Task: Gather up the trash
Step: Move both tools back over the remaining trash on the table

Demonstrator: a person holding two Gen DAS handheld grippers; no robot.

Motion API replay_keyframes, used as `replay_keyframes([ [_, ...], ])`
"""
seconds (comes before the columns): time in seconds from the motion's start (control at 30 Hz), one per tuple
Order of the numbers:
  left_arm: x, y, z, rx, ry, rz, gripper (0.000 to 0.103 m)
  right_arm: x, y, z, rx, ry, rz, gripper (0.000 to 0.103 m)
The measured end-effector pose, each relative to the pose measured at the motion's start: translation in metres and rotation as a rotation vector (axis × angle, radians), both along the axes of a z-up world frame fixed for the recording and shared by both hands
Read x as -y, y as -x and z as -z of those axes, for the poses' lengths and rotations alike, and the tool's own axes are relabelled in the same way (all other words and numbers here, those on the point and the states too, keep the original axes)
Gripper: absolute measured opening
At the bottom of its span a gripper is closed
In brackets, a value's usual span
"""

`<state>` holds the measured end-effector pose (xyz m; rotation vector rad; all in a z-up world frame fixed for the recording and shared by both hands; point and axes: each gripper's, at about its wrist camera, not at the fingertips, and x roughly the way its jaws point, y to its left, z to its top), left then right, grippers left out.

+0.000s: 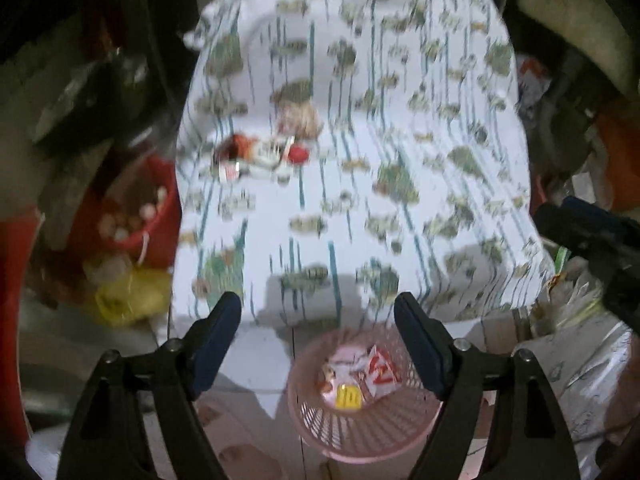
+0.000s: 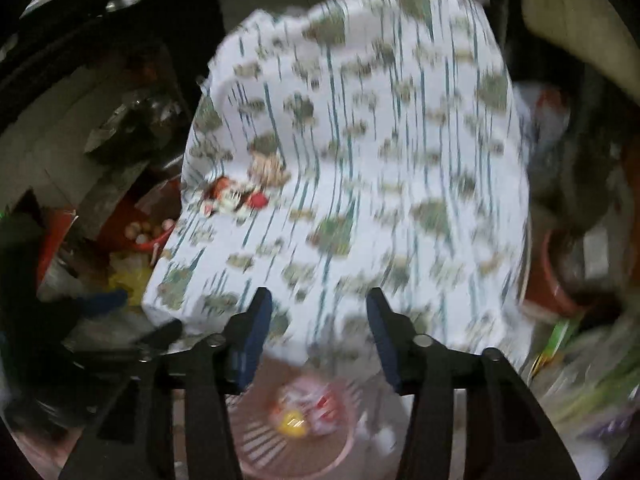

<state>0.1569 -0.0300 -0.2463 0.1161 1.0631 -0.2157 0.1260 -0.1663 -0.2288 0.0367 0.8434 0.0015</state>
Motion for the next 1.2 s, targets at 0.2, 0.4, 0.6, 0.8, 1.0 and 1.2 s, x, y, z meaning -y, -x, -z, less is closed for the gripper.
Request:
replay_keyframes([
  [0.2,-0.010,-0.013,-0.026,0.092,-0.003,-0.019,0.077,0.018,-0.012,0.027,-0.044,-0.052,0.089,0.054],
  [0.4,-0.009,-0.018,-0.067,0.185,-0.031,-0.018,0.077,0.016,-0.020,-0.006,0.056,0.050,0.097,0.054],
  [0.6,-0.010,-0.007,-0.125,0.358,-0.004,-0.058,0.101,0.013,-0.021,-0.047,0.146,0.161,0.072,0.054],
  [0.8,-0.004,0.007,-0.173,0.469,-0.019,-0.014,0.103,0.017,-0.013,-0.082,0.191,0.193,0.076,0.054],
  [1.0,-0.006,0.006,-0.198,0.554,0.046,-0.037,0.103,0.018,-0.012,-0.108,0.241,0.222,0.108,0.054],
  [1.2,-0.026,-0.013,-0.201,0.550,0.100,-0.116,0.103,0.019,-0.021,-0.129,0.270,0.223,0.160,0.064],
])
